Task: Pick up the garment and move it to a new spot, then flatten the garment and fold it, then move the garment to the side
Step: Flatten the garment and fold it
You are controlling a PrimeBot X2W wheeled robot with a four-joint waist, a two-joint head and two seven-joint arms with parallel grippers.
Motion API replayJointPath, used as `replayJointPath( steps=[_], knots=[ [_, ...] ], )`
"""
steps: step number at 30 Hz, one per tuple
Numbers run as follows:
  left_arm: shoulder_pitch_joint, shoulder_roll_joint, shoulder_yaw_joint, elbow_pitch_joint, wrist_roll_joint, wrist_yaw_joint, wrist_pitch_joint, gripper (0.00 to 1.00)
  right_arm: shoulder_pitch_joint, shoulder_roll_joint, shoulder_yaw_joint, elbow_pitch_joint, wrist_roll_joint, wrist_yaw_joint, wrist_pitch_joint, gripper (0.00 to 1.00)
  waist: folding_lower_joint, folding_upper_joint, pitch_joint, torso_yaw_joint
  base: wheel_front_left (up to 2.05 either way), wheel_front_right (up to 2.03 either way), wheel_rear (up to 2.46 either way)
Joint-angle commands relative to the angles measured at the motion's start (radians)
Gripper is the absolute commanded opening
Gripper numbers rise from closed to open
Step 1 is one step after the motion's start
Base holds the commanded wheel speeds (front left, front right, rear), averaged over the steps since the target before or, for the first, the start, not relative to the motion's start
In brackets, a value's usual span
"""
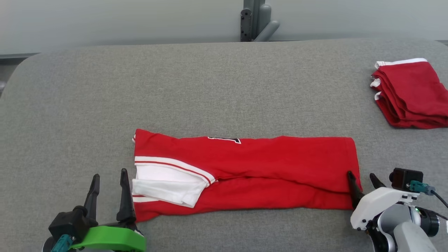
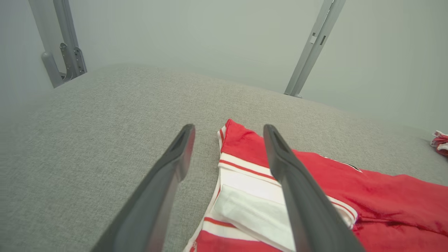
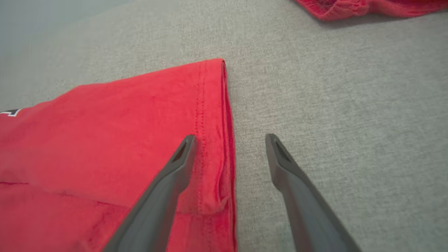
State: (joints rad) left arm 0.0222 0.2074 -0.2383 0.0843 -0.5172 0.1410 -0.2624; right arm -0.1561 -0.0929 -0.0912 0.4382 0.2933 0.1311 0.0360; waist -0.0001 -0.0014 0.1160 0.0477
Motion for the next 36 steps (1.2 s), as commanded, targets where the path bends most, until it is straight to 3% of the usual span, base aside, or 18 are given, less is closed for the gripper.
replayJointPath(
  steps=[1,10,11,12,16,25,36],
  knots=[
    [-0.012,-0.002,0.004,0.001,0.004,-0.001,-0.003,1.0,-0.013,-0.003,0.001,0.021,0.001,-0.001,0.008,1.0,0.0001,0.0014,0.004,0.021,0.0,0.0,0.0],
    [0.0,-0.02,0.024,0.003,0.014,-0.008,-0.003,1.0,-0.036,0.009,0.012,0.156,0.042,-0.001,0.013,0.98,0.0001,0.0014,0.014,0.062,0.0,0.0,0.0],
    [0.0,-0.021,0.027,0.003,0.016,-0.01,-0.003,1.0,-0.037,0.01,0.015,0.162,0.043,-0.001,0.009,0.67,0.0001,0.0014,0.016,0.063,0.0,0.0,0.0],
    [0.0,-0.022,0.03,0.003,0.019,-0.013,-0.003,1.0,-0.039,0.012,0.021,0.166,0.046,-0.001,0.009,0.44,0.0001,0.0014,0.017,0.064,0.0,0.0,0.0],
    [0.004,-0.031,0.05,0.008,0.028,-0.022,-0.003,1.0,-0.051,0.017,0.051,0.178,0.065,-0.001,0.012,0.0,0.0001,0.0014,0.02,0.056,0.0,0.0,0.0],
    [0.011,-0.041,0.06,0.011,0.045,-0.03,-0.003,1.0,-0.082,-0.02,0.034,0.137,0.104,-0.002,-0.02,0.0,0.0001,0.0014,0.015,0.02,0.0,0.0,0.0],
    [0.009,-0.054,0.062,0.01,0.062,-0.042,-0.003,1.0,-0.021,-0.114,-0.044,-0.021,0.189,-0.001,0.052,0.0,0.0001,0.0014,0.013,-0.041,0.0,0.0,0.0]
  ],
)
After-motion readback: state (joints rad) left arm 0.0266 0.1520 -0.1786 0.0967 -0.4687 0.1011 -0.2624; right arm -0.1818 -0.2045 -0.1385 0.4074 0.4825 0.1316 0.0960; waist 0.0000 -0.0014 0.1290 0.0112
